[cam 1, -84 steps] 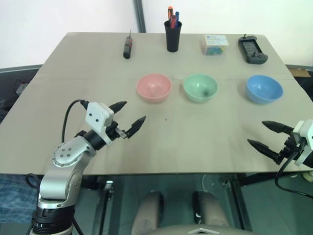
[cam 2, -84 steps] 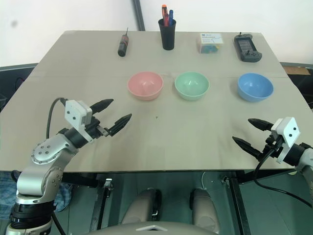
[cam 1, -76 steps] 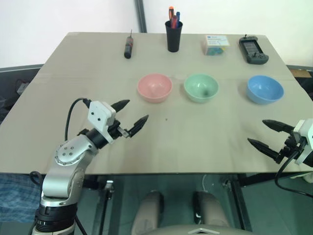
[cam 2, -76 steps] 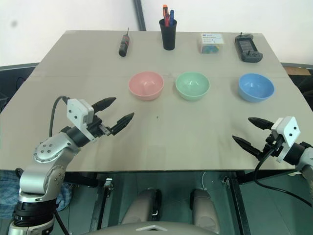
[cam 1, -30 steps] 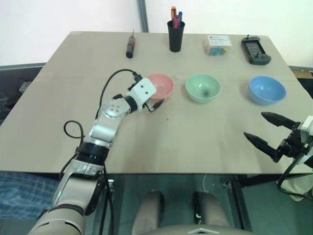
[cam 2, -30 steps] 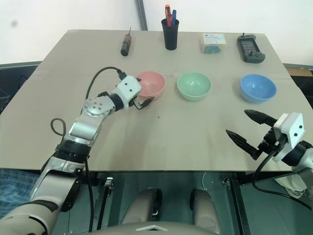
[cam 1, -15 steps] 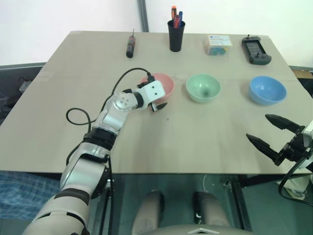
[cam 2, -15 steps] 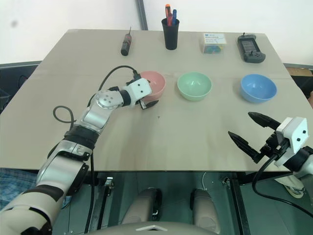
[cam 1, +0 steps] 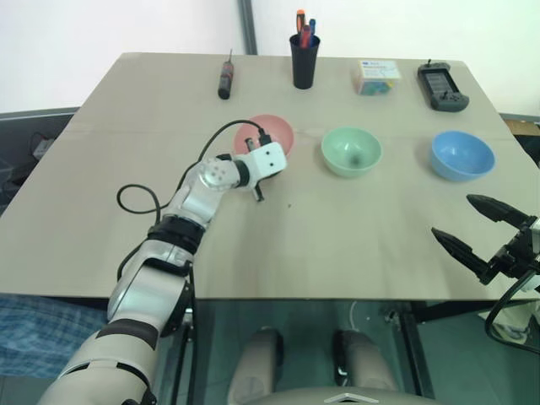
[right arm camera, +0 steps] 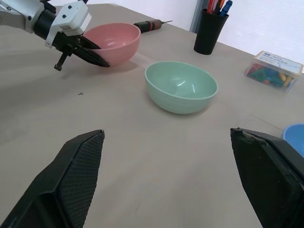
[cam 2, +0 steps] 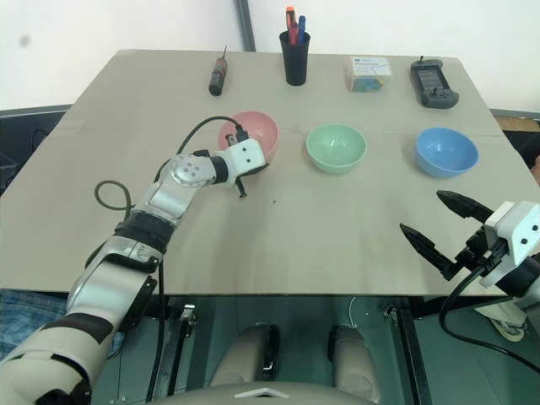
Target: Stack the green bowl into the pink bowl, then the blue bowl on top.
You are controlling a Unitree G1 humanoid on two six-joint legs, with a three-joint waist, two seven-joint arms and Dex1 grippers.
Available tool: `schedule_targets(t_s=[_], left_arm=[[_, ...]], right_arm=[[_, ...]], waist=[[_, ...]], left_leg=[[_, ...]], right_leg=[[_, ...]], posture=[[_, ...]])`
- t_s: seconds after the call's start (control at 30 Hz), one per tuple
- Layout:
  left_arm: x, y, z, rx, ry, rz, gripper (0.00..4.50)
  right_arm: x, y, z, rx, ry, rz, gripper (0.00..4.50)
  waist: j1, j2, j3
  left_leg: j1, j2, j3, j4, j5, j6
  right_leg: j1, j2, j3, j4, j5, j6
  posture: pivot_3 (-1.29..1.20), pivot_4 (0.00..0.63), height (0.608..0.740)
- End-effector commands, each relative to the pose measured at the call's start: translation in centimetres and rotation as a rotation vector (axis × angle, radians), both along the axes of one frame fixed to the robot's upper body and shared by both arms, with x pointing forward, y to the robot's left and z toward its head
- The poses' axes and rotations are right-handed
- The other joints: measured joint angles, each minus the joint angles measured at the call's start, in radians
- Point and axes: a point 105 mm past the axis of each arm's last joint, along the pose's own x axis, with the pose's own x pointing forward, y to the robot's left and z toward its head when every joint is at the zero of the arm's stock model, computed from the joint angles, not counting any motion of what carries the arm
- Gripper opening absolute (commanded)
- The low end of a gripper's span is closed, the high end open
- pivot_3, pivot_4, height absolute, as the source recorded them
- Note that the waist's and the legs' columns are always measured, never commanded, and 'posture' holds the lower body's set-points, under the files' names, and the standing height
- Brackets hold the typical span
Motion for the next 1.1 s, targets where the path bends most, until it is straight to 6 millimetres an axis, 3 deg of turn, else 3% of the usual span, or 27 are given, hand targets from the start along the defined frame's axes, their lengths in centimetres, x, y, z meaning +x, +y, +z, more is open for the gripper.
schedule_targets(t_s=[0.03, 0.13, 0.33, 0.6, 1.0, 1.07, 1.1], left_arm=[[-0.4, -0.3, 2.4, -0.028, -0.073, -0.043, 0.10], [-1.6, -1.6, 3.3, -0.047, -0.078, -0.134, 0.10], [-6.7, -5.4, 4.4, -0.033, -0.069, -0.457, 0.10], [-10.9, -7.8, 2.4, 0.117, -0.102, -0.782, 0.10], [-12.0, -9.1, 1.4, 0.123, -0.082, -0.887, 0.10], [-12.1, -9.2, 1.3, 0.117, -0.076, -0.896, 0.84], [-12.1, -9.2, 1.3, 0.121, -0.070, -0.898, 0.96]], right_arm=[[0.0, 0.0, 1.0, -0.014, -0.047, 0.007, 4.50], [0.2, 0.1, 1.0, -0.013, -0.046, 0.012, 4.50], [0.5, 0.3, 0.8, -0.007, -0.045, 0.023, 4.50], [0.8, 0.6, 0.5, 0.002, -0.045, 0.032, 4.50], [1.0, 0.7, 0.4, 0.002, -0.052, 0.030, 4.50], [1.0, 0.7, 0.4, 0.001, -0.054, 0.031, 4.50], [1.0, 0.7, 0.5, 0.001, -0.055, 0.031, 4.50]], waist=[[0.000, 0.000, 0.000], [0.000, 0.000, 0.000], [0.000, 0.000, 0.000], [0.000, 0.001, 0.000], [0.000, 0.001, 0.000], [0.000, 0.001, 0.000], [0.000, 0.001, 0.000]], left_leg=[[0.000, 0.000, 0.000, 0.000, 0.000, 0.000], [0.000, 0.000, 0.000, 0.000, 0.000, 0.000], [-0.003, 0.000, -0.001, 0.002, 0.000, 0.000], [-0.002, 0.000, -0.001, 0.002, 0.000, 0.000], [-0.002, 0.000, -0.001, 0.004, 0.000, 0.000], [-0.002, 0.000, -0.001, 0.004, 0.000, 0.000], [-0.002, 0.000, -0.001, 0.004, 0.000, 0.000]], right_leg=[[0.000, 0.000, 0.000, 0.000, 0.000, 0.000], [0.000, 0.000, 0.000, 0.000, 0.000, 0.000], [-0.001, 0.000, -0.001, 0.000, 0.000, 0.000], [-0.001, 0.000, -0.001, 0.001, 0.000, 0.000], [-0.001, 0.000, -0.001, 0.001, 0.000, 0.000], [-0.001, 0.000, -0.001, 0.001, 0.000, 0.000], [-0.001, 0.000, -0.001, 0.001, 0.000, 0.000]], posture=[[0.00, 0.150, 0.740], [0.00, 0.150, 0.740], [0.00, 0.150, 0.740], [0.00, 0.150, 0.740], [0.00, 0.150, 0.740], [0.00, 0.150, 0.740], [0.00, 0.150, 0.740]])
